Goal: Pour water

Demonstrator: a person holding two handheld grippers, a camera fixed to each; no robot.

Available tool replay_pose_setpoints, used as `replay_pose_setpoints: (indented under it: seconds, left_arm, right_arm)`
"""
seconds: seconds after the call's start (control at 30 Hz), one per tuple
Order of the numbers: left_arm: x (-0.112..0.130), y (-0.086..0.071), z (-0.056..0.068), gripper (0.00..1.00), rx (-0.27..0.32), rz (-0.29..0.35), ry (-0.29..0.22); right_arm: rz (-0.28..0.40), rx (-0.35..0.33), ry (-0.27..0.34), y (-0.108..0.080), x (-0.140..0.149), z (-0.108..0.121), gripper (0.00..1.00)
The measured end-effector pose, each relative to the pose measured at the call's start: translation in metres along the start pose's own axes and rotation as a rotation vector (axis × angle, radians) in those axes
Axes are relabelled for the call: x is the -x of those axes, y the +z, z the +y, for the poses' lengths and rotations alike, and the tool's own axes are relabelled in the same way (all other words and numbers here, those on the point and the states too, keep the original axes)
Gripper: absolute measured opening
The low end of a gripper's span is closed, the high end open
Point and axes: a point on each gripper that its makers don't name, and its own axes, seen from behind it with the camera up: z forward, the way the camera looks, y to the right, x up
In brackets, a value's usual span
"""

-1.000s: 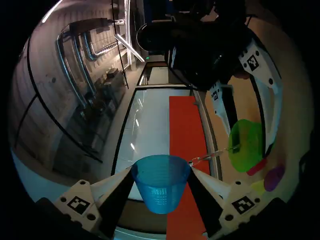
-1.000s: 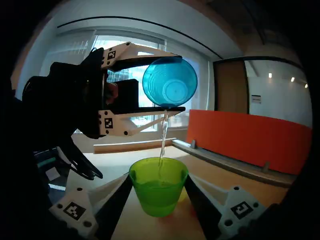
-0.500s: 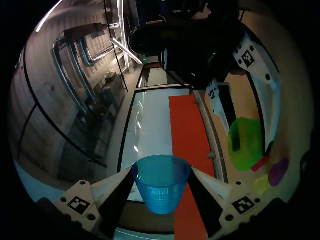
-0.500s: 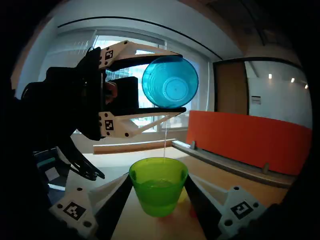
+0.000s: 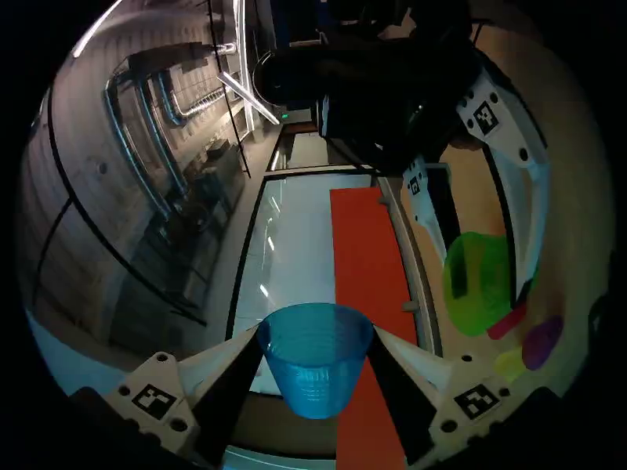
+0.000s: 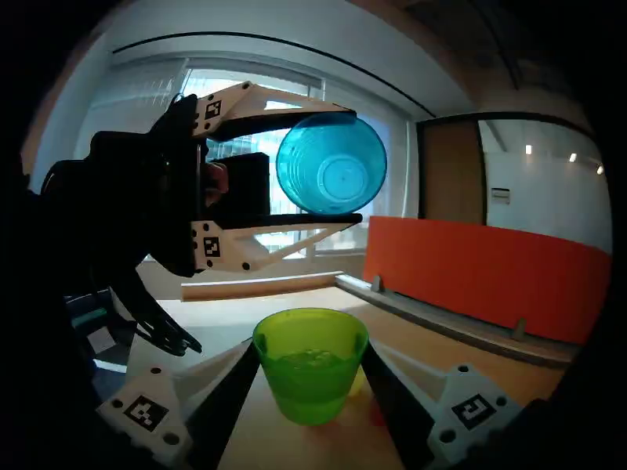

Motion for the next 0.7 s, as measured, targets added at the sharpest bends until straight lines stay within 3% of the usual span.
replay_pose_setpoints:
  seconds: [0.2, 0.43, 0.7]
  left_arm:
    - [0.01, 0.002, 0.005, 0.87, 0.006, -0.013, -0.129]
    - [0.023, 0.002, 0.013, 0.87, 0.025, -0.033, -0.346]
    - [0.027, 0.0, 0.021, 0.87, 0.043, -0.021, -0.552]
  right_arm:
    - [0.002, 0.005, 0.002, -0.002, 0.001, 0.001, 0.89]
    - [0.007, 0.016, 0.006, -0.004, 0.0, 0.003, 0.89]
    - [0.016, 0.022, 0.008, -0.008, -0.004, 0.003, 0.9]
